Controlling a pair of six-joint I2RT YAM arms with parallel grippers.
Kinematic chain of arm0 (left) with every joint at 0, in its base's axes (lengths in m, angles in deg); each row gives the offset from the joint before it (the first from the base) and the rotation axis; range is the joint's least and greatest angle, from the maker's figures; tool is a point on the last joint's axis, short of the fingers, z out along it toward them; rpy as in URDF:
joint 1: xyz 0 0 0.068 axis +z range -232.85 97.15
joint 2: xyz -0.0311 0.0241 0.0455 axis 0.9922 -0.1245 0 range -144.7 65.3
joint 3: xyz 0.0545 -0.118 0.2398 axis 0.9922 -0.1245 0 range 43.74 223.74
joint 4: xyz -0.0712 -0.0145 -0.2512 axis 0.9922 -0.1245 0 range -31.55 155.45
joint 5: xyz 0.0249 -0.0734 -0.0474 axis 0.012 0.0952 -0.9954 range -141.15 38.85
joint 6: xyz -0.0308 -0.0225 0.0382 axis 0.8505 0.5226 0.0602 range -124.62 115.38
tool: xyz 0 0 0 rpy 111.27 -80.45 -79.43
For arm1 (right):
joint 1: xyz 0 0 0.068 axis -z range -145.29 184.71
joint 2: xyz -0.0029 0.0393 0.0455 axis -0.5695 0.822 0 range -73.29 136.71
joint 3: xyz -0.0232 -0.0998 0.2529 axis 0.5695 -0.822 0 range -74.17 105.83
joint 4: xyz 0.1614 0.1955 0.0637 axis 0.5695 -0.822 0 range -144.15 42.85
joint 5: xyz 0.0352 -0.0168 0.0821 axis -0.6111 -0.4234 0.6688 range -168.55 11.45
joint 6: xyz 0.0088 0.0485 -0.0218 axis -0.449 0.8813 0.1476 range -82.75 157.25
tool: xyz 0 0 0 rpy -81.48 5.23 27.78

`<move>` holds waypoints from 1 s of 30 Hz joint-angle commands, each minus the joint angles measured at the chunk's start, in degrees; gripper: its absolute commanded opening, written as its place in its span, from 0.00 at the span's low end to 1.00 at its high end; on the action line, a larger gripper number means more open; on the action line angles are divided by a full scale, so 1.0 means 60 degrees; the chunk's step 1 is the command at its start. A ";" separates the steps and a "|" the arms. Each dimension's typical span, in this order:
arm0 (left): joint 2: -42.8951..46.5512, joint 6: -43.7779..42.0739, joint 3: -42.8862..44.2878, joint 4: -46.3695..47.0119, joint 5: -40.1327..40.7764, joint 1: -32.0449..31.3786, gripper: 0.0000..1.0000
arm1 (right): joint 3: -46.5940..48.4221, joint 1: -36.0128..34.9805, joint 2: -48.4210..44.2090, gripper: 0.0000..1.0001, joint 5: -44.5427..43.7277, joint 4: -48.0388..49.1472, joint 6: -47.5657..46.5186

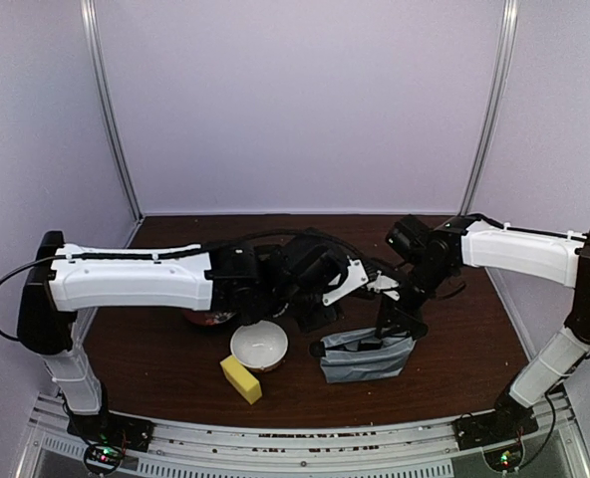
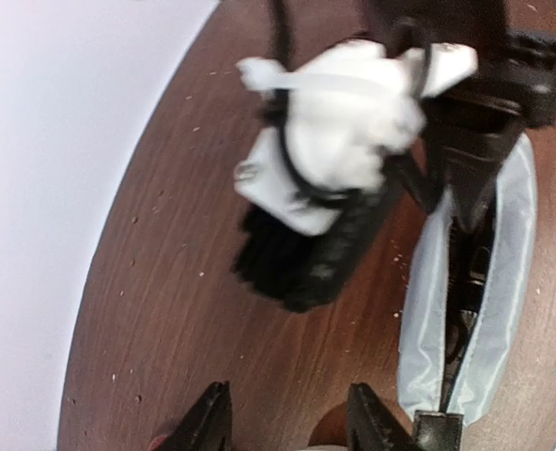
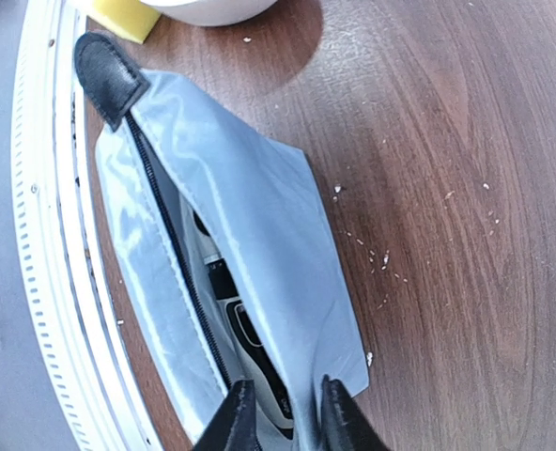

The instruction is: Sort the hair-cutting tools

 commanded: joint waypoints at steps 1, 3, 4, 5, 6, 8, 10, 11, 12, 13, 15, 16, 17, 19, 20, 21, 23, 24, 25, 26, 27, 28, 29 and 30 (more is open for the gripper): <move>0.0634 0.1119 -0.0483 0.0294 0.1833 0.0237 0.46 | 0.0561 0.0124 -0.0557 0.28 -0.0266 -0.0457 -0.0002; 0.0908 0.1648 -0.0677 -0.0152 0.1824 0.0411 0.47 | 0.0718 0.0169 -0.0804 0.34 -0.0698 -0.0467 0.0053; 0.1064 0.1922 -0.0798 -0.0362 0.1807 0.0494 0.48 | 0.0810 0.0188 -0.0937 0.36 -0.0963 -0.0450 0.0102; 0.1226 0.2185 -0.0973 -0.0555 0.1796 0.0574 0.50 | 0.0910 0.0203 -0.1062 0.39 -0.1254 -0.0451 0.0110; 0.1406 0.2485 -0.1189 -0.0695 0.1816 0.0656 0.56 | 0.1052 0.0207 -0.1174 0.41 -0.1572 -0.0474 0.0109; 0.1875 0.3101 -0.1775 -0.0787 0.1993 0.0834 0.71 | 0.1457 0.0208 -0.1341 0.45 -0.2209 -0.0559 0.0168; 0.2521 0.3820 -0.2581 -0.0784 0.2119 0.1090 0.87 | 0.1985 0.0208 -0.1459 0.51 -0.2760 -0.0686 0.0239; 0.2767 0.4151 -0.2950 -0.0786 0.2001 0.1262 0.88 | 0.2298 0.0200 -0.1500 0.61 -0.2984 -0.0673 0.0356; 0.3058 0.4496 -0.3300 -0.0799 0.1811 0.1436 0.88 | 0.2612 0.0194 -0.1518 0.92 -0.3220 -0.0626 0.0510; 0.3332 0.4861 -0.3646 -0.0824 0.1560 0.1606 0.88 | 0.2902 0.0193 -0.1512 0.99 -0.3439 -0.0519 0.0712; 0.3897 0.5605 -0.4318 -0.1011 0.1128 0.1797 0.83 | 0.3379 0.0197 -0.1460 1.00 -0.3852 -0.0052 0.1372; 0.4177 0.5892 -0.4690 -0.1079 0.0876 0.1814 0.80 | 0.3483 0.0206 -0.1436 1.00 -0.4008 0.0208 0.1721; 0.4481 0.6050 -0.5054 -0.1084 0.0489 0.1827 0.77 | 0.3547 0.0196 -0.1412 1.00 -0.4074 0.0424 0.1982; 0.5013 0.6596 -0.5677 -0.1116 -0.0306 0.1831 0.71 | 0.3565 0.0197 -0.1284 1.00 -0.4072 0.0745 0.2345; 0.5279 0.6794 -0.5962 -0.1063 -0.0797 0.1831 0.68 | 0.3572 0.0193 -0.1165 1.00 -0.4032 0.0804 0.2476; 0.5499 0.7024 -0.6269 -0.0978 -0.1313 0.1831 0.66 | 0.3599 0.0193 -0.1017 1.00 -0.3917 0.0789 0.2538; 0.5853 0.7442 -0.6773 -0.0737 -0.2341 0.1831 0.64 | 0.3555 0.0193 -0.0762 1.00 -0.3558 0.0614 0.2409; 0.5963 0.7612 -0.6984 -0.0642 -0.2756 0.1831 0.64 | 0.3463 0.0193 -0.0674 1.00 -0.3376 0.0555 0.2286; 0.6035 0.7734 -0.7129 -0.0589 -0.3122 0.1831 0.63 | 0.3329 0.0193 -0.0633 1.00 -0.3193 0.0553 0.2186; 0.6075 0.7830 -0.7237 -0.0598 -0.3312 0.1831 0.63 | 0.3171 0.0193 -0.0623 1.00 -0.2997 0.0577 0.2086; 0.6102 0.7933 -0.7322 -0.0609 -0.3348 0.1831 0.63 | 0.2965 0.0193 -0.0640 1.00 -0.2812 0.0647 0.1965; 0.6111 0.7937 -0.7399 -0.0564 -0.3357 0.1831 0.63 | 0.2752 0.0193 -0.0688 1.00 -0.2635 0.0735 0.1850; 0.6083 0.7897 -0.7458 -0.0491 -0.3380 0.1838 0.64 | 0.2551 0.0193 -0.0728 1.00 -0.2545 0.0815 0.1684; 0.5979 0.7859 -0.7474 -0.0473 -0.3459 0.1888 0.64 | 0.2429 0.0193 -0.0783 1.00 -0.2521 0.0835 0.1580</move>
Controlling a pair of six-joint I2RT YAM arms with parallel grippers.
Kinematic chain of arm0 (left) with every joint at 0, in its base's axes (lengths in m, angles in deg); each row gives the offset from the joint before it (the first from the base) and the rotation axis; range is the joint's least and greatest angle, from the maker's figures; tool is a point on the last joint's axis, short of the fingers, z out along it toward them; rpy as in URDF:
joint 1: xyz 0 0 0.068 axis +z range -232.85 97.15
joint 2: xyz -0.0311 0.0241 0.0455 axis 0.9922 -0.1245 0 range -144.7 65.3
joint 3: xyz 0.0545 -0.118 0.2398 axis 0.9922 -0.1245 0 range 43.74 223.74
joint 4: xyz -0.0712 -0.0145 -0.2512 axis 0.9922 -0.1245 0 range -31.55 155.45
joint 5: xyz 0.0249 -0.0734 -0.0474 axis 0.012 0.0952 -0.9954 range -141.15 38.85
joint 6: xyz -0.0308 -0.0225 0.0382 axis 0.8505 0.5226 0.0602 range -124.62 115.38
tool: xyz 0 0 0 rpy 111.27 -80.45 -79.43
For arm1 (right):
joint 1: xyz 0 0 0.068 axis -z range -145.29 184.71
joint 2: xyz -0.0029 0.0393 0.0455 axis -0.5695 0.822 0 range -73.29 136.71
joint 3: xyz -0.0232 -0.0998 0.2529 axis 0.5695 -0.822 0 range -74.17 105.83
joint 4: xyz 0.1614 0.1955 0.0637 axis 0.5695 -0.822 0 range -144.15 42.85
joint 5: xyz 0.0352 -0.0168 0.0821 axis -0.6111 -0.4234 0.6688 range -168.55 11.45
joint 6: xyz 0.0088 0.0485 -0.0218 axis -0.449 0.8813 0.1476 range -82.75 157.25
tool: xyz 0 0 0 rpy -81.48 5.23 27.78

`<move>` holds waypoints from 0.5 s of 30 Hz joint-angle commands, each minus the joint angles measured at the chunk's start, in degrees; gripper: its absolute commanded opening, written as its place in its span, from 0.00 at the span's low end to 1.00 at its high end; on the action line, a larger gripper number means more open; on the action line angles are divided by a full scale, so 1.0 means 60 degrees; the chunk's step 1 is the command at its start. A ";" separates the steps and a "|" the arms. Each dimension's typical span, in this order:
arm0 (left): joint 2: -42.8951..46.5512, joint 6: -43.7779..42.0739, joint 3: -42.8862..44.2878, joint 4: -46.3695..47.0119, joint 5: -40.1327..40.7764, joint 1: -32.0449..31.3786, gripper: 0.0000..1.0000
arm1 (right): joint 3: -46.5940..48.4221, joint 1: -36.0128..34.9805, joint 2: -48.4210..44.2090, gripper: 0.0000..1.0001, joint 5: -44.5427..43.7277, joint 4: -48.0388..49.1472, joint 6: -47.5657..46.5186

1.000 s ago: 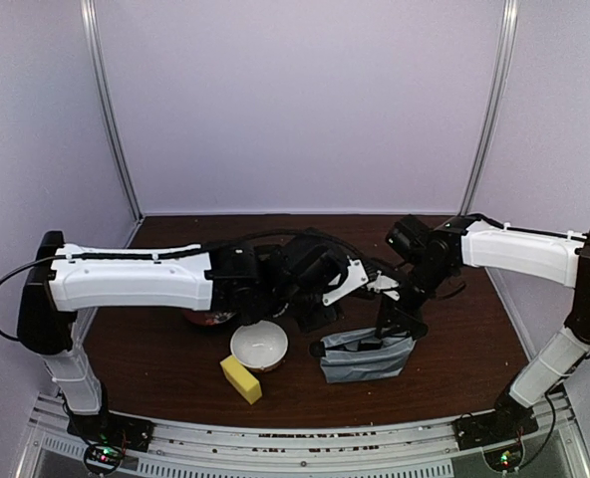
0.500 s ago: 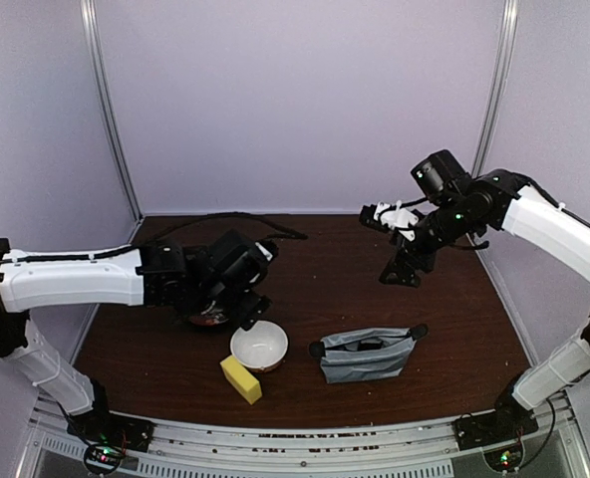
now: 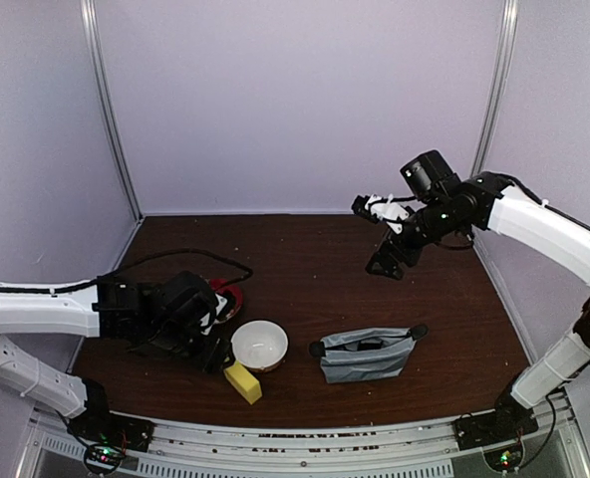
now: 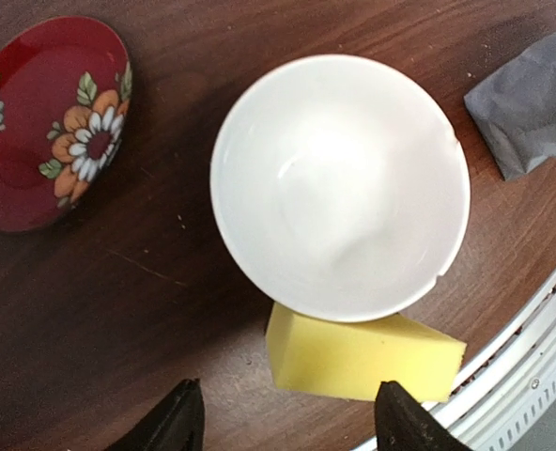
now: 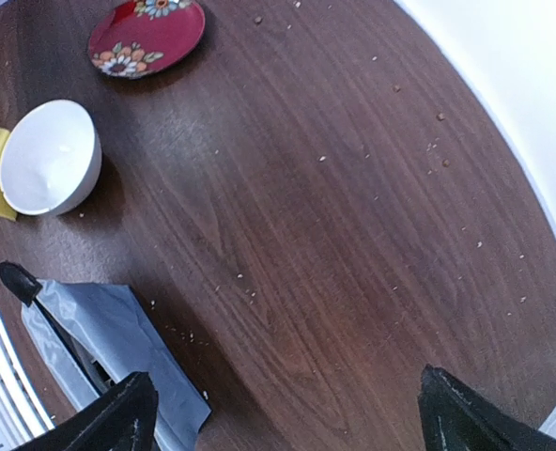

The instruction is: Sort the hair-cutting tools

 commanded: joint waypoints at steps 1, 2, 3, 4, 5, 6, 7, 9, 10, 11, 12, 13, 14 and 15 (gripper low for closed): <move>-0.0179 0.0452 -0.0143 0.0564 -0.1093 0.0095 0.64 | -0.0641 0.0029 -0.0189 1.00 0.0602 0.0156 -0.0420; -0.0363 0.0420 -0.0084 0.0520 -0.1122 0.0130 0.63 | -0.0744 0.0029 -0.0282 1.00 0.0617 0.0211 -0.0457; -0.0561 0.0391 -0.0016 0.0490 -0.1094 0.0147 0.63 | -0.0838 0.0029 -0.0414 1.00 0.0690 0.0271 -0.0509; -0.0744 0.0347 0.0040 0.0492 -0.1040 0.0173 0.62 | -0.0915 0.0029 -0.0504 1.00 0.0785 0.0319 -0.0559; -0.0929 0.0303 0.0069 0.0547 -0.1044 0.0191 0.60 | -0.0974 0.0029 -0.0576 1.00 0.0880 0.0345 -0.0600; -0.1097 0.0226 0.0092 0.0671 -0.1107 0.0219 0.57 | -0.1009 0.0029 -0.0598 1.00 0.0959 0.0357 -0.0622; -0.1277 0.0143 0.0156 0.0725 -0.1129 0.0235 0.53 | -0.1032 0.0029 -0.0602 1.00 0.1011 0.0357 -0.0643; -0.1617 -0.0012 0.0359 0.0608 -0.0994 0.0240 0.48 | -0.1085 0.0029 -0.0572 1.00 0.1028 0.0355 -0.0691; -0.1756 -0.0057 0.0484 0.0426 -0.0848 0.0243 0.45 | -0.1102 0.0022 -0.0534 1.00 0.1008 0.0350 -0.0706; -0.1845 -0.0096 0.0584 0.0277 -0.0773 0.0244 0.38 | -0.1122 0.0028 -0.0537 1.00 0.1006 0.0345 -0.0730; -0.1885 -0.0166 0.0688 0.0087 -0.0752 0.0244 0.31 | -0.1159 0.0029 -0.0541 1.00 0.1041 0.0347 -0.0741; -0.1885 -0.0195 0.0781 -0.0078 -0.0746 0.0244 0.24 | -0.1185 0.0031 -0.0557 1.00 0.1100 0.0359 -0.0760; -0.1856 -0.0205 0.0903 -0.0232 -0.0762 0.0244 0.18 | -0.1222 0.0029 -0.0573 1.00 0.1174 0.0374 -0.0765; -0.1782 -0.0206 0.0999 -0.0440 -0.0780 0.0244 0.13 | -0.1240 0.0029 -0.0568 1.00 0.1249 0.0381 -0.0785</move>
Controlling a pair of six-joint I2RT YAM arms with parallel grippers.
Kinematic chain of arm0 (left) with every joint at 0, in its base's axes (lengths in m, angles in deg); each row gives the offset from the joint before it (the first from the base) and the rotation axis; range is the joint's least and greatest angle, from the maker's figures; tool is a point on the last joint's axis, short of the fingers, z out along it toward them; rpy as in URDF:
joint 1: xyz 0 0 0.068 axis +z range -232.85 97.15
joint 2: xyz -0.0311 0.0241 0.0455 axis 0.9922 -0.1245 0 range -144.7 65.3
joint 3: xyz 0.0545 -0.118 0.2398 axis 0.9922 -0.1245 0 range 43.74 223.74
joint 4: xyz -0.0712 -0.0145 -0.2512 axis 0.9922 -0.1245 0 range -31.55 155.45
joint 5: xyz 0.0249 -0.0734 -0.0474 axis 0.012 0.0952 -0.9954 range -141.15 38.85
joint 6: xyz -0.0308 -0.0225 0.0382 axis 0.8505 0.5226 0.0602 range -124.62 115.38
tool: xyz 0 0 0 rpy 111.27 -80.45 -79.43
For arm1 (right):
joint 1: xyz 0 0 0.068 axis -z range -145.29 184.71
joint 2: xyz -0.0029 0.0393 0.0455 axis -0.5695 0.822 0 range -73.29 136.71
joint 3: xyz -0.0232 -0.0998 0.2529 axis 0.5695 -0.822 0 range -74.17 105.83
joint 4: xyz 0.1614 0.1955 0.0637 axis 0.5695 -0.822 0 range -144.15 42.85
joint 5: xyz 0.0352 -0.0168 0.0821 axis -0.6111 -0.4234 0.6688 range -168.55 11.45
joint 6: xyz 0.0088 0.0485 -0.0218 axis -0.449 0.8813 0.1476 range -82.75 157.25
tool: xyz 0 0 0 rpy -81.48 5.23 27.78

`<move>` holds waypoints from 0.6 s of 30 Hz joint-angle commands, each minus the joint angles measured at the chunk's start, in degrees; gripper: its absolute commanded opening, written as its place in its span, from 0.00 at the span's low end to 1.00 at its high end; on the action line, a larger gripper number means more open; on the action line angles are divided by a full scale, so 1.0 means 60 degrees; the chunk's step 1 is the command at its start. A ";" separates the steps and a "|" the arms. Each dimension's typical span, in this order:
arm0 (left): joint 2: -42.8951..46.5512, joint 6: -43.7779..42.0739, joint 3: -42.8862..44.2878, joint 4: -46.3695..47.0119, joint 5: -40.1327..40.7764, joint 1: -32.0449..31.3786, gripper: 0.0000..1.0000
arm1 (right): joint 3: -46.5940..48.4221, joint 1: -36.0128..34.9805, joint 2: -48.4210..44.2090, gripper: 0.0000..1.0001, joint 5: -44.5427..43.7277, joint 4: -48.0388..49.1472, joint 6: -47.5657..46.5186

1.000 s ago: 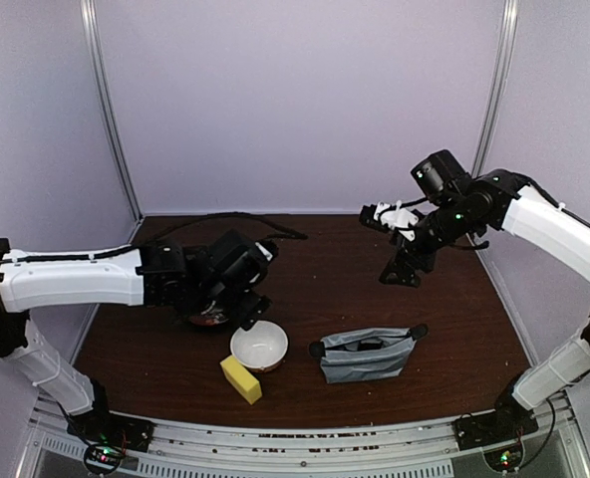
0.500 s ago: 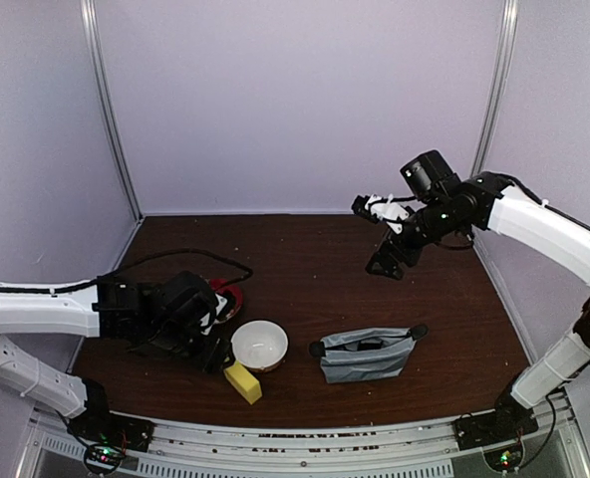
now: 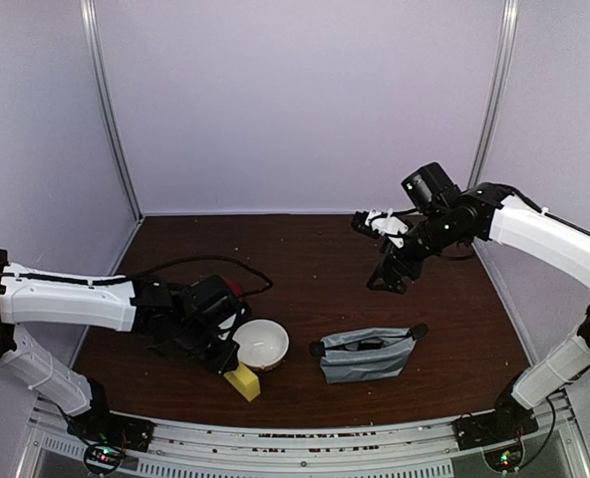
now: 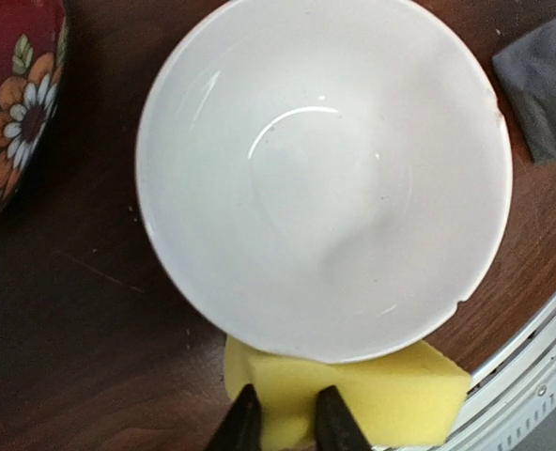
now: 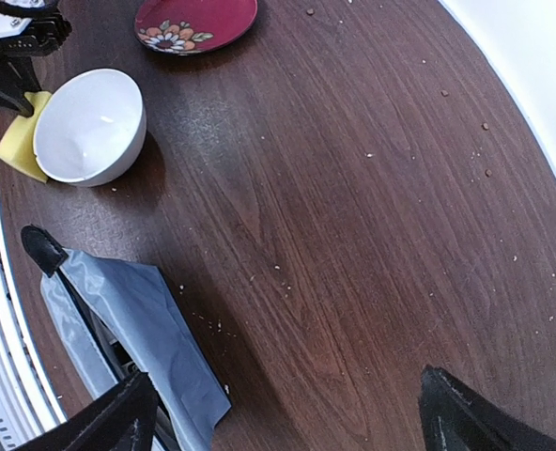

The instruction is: Sort the hair-cutting tools

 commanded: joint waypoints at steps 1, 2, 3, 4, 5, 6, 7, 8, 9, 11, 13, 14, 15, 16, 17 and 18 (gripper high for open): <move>0.0174 -0.0217 0.0627 -0.0882 0.0152 0.0073 0.09 | -0.0186 0.0029 -0.0234 1.00 0.0435 0.0158 -0.0205; 0.0303 -0.0133 0.0794 -0.1183 0.0103 0.0073 0.06 | -0.0148 0.0029 -0.0198 1.00 0.0497 0.0112 -0.0217; 0.0440 -0.0065 0.0979 -0.1391 -0.0167 0.0065 0.03 | -0.0105 0.0029 -0.0163 1.00 0.0521 0.0059 -0.0232; 0.0561 -0.0059 0.1222 -0.1463 -0.0704 0.0063 0.02 | -0.0061 0.0029 -0.0153 1.00 0.0618 -0.0023 -0.0254; 0.0639 -0.0091 0.1478 -0.1485 -0.1381 0.0071 0.01 | -0.0017 0.0029 -0.0159 1.00 0.0769 -0.0114 -0.0286; 0.0632 -0.0157 0.1818 -0.1625 -0.1971 0.0072 0.00 | 0.0027 0.0029 -0.0172 1.00 0.0967 -0.0198 -0.0315; 0.0573 -0.0235 0.2221 -0.1877 -0.2318 0.0065 0.00 | 0.0105 0.0025 -0.0169 1.00 0.1084 -0.0304 -0.0323; 0.0490 -0.0367 0.2648 -0.2117 -0.2506 0.0059 0.00 | 0.0199 0.0016 -0.0188 1.00 0.1093 -0.0391 -0.0300; 0.0374 -0.0521 0.3094 -0.2363 -0.2529 0.0058 0.00 | 0.0299 0.0015 -0.0226 1.00 0.0993 -0.0471 -0.0222; 0.0219 -0.0847 0.3981 -0.2655 -0.2155 0.0058 0.00 | 0.0470 0.0014 -0.0401 1.00 0.0480 -0.0487 0.0064; 0.0046 -0.1129 0.4714 -0.2562 -0.1441 0.0079 0.00 | 0.0547 0.0014 -0.0737 1.00 -0.0278 -0.0308 0.0388; -0.0081 -0.1277 0.5091 -0.2444 -0.0953 0.0106 0.00 | 0.0560 0.0014 -0.0939 1.00 -0.0744 -0.0111 0.0537; -0.0267 -0.1380 0.5536 -0.2235 -0.0493 0.0143 0.00 | 0.0578 0.0014 -0.1131 1.00 -0.1192 0.0020 0.0654; -0.0463 -0.1470 0.5818 -0.1938 -0.0115 0.0237 0.00 | 0.0647 0.0036 -0.1343 1.00 -0.1468 0.0036 0.0675; -0.0643 -0.1472 0.6106 -0.1577 0.0186 0.0311 0.00 | 0.0705 0.0074 -0.1567 1.00 -0.1456 0.0058 0.0675; -0.0837 -0.1425 0.6349 -0.1189 0.0438 0.0410 0.00 | 0.0629 0.0143 -0.1899 1.00 -0.1349 0.0275 0.0761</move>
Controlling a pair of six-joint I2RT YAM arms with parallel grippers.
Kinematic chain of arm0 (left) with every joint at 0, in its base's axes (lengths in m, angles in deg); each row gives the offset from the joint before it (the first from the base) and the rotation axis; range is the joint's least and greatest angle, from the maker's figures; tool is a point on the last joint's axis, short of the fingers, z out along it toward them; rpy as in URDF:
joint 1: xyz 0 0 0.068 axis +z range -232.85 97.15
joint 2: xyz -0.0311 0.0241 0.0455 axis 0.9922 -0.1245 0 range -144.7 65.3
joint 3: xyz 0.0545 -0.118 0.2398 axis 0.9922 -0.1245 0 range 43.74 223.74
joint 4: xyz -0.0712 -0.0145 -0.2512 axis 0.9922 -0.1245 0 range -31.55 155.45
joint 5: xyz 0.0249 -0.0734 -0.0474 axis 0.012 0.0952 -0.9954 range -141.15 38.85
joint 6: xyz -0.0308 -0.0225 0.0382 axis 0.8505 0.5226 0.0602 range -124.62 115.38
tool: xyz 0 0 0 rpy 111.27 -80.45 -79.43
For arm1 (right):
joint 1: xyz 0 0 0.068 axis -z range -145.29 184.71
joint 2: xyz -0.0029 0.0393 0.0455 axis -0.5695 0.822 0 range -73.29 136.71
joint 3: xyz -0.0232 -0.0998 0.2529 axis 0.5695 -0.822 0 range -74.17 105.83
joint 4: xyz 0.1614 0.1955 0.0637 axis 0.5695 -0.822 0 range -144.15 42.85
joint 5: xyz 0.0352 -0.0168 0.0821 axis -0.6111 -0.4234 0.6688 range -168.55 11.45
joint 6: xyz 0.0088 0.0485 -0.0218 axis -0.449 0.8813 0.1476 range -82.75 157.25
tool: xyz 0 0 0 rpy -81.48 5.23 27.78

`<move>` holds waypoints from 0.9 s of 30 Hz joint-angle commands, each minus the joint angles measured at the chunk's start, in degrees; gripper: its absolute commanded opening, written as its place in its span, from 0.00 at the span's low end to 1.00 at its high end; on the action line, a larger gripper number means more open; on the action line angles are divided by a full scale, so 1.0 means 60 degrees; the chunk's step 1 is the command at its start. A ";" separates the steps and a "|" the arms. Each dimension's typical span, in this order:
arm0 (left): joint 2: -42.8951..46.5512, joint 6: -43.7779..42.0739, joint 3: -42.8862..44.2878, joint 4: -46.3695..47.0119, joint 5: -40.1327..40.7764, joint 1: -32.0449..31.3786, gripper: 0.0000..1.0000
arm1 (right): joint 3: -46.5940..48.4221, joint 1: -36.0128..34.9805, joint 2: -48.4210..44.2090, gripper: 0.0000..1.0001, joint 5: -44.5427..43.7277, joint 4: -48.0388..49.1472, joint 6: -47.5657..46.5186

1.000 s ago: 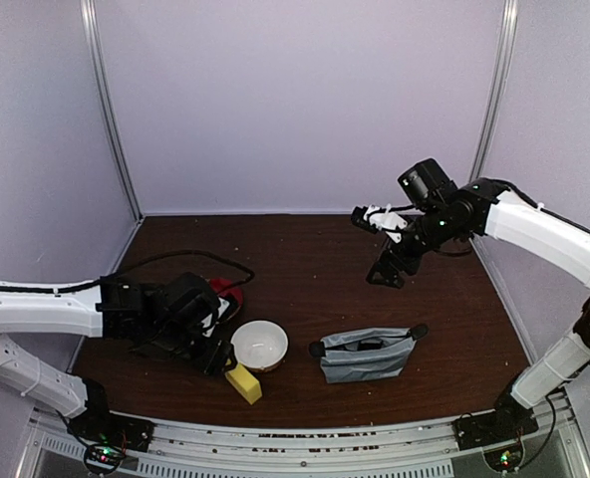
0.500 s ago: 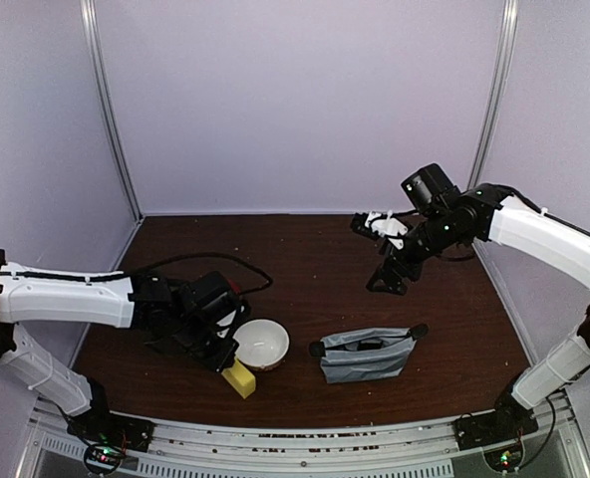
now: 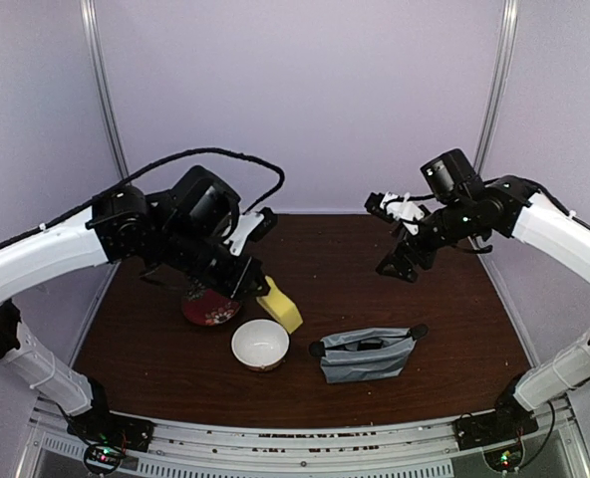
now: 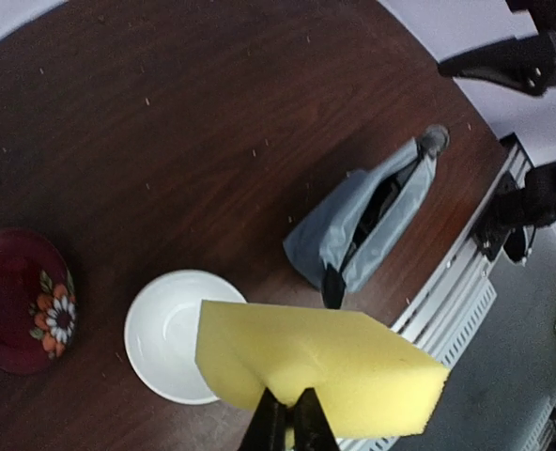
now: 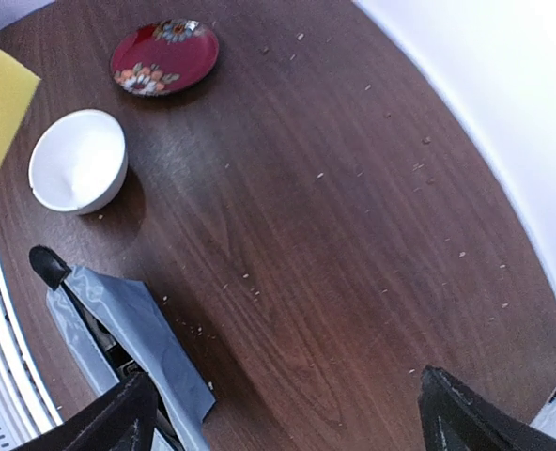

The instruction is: Sort the hair-cutting tools

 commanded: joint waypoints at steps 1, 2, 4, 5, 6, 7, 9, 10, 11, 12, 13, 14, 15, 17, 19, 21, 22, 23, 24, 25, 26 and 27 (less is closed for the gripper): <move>-0.0866 -0.0347 0.1106 0.1482 0.1550 0.0458 0.00 | 0.0279 0.0175 -0.1401 1.00 -0.0675 0.0713 0.0515; -0.1018 -0.0184 0.1279 0.1906 0.1534 0.0622 0.00 | 0.0159 0.0182 -0.1617 1.00 -0.0095 0.0774 0.0479; -0.1181 0.0315 0.1347 0.2860 0.1191 0.0922 0.00 | 0.0007 0.0162 -0.1903 0.96 0.0769 0.0678 0.0340; -0.1184 0.0622 0.1199 0.3434 0.0926 0.1054 0.00 | -0.0089 0.0147 -0.2004 0.92 0.1038 0.0694 0.0354; -0.1152 0.0884 0.0956 0.4396 0.0511 0.1198 0.00 | -0.0222 0.0120 -0.2099 0.89 0.1229 0.0788 0.0413; -0.1131 0.1210 0.0737 0.5024 0.0131 0.1333 0.00 | -0.0406 0.0069 -0.2195 0.86 0.1248 0.0959 0.0448; -0.1186 0.1751 0.0487 0.5781 -0.0560 0.1558 0.00 | -0.0678 -0.0063 -0.2331 0.82 0.0984 0.1292 0.0453; -0.1252 0.1876 0.0495 0.5941 -0.0841 0.1629 0.00 | -0.0733 -0.0135 -0.2340 0.81 0.0853 0.1412 0.0422; -0.1318 0.1899 0.0571 0.5952 -0.0933 0.1645 0.00 | -0.0744 -0.0216 -0.2306 0.81 0.0708 0.1499 0.0361; -0.1370 0.1893 0.0661 0.5939 -0.1024 0.1647 0.00 | -0.0720 -0.0308 -0.2243 0.81 0.0582 0.1536 0.0223; -0.1400 0.1914 0.0696 0.5975 -0.1143 0.1648 0.00 | -0.0660 -0.0426 -0.2138 0.81 0.0418 0.1550 0.0132; -0.1407 0.1972 0.0669 0.6079 -0.1262 0.1648 0.00 | -0.0566 -0.0551 -0.1997 0.81 0.0207 0.1558 0.0030; -0.1421 0.2065 0.0628 0.6183 -0.1403 0.1648 0.00 | -0.0427 -0.0674 -0.1833 0.80 0.0071 0.1540 -0.0072; -0.1418 0.2363 0.0496 0.6450 -0.1741 0.1648 0.00 | -0.0053 -0.0942 -0.1474 0.80 0.0014 0.1457 -0.0156; -0.1437 0.2580 0.0368 0.6778 -0.2178 0.1648 0.00 | 0.0300 -0.1234 -0.1167 0.79 -0.0088 0.1438 -0.0255; -0.1418 0.2724 0.0287 0.6921 -0.2407 0.1648 0.00 | 0.0589 -0.1497 -0.0882 0.78 -0.0263 0.1483 -0.0387; -0.1415 0.2773 0.0247 0.6950 -0.2447 0.1648 0.00 | 0.0716 -0.1609 -0.0763 0.78 -0.0356 0.1485 -0.0440; -0.1386 0.2784 0.0223 0.6960 -0.2487 0.1648 0.00 | 0.0842 -0.1718 -0.0653 0.77 -0.0425 0.1461 -0.0457; -0.1371 0.2786 0.0218 0.6920 -0.2512 0.1648 0.00 | 0.0965 -0.1809 -0.0550 0.76 -0.0477 0.1439 -0.0481; -0.1335 0.2766 0.0223 0.6863 -0.2530 0.1648 0.00 | 0.1052 -0.1877 -0.0482 0.76 -0.0487 0.1438 -0.0492; -0.1295 0.2747 0.0207 0.6832 -0.2558 0.1648 0.00 | 0.1081 -0.1926 -0.0442 0.75 -0.0520 0.1490 -0.0509; -0.1264 0.2744 0.0172 0.6838 -0.2582 0.1648 0.00 | 0.1089 -0.1958 -0.0408 0.74 -0.0597 0.1574 -0.0525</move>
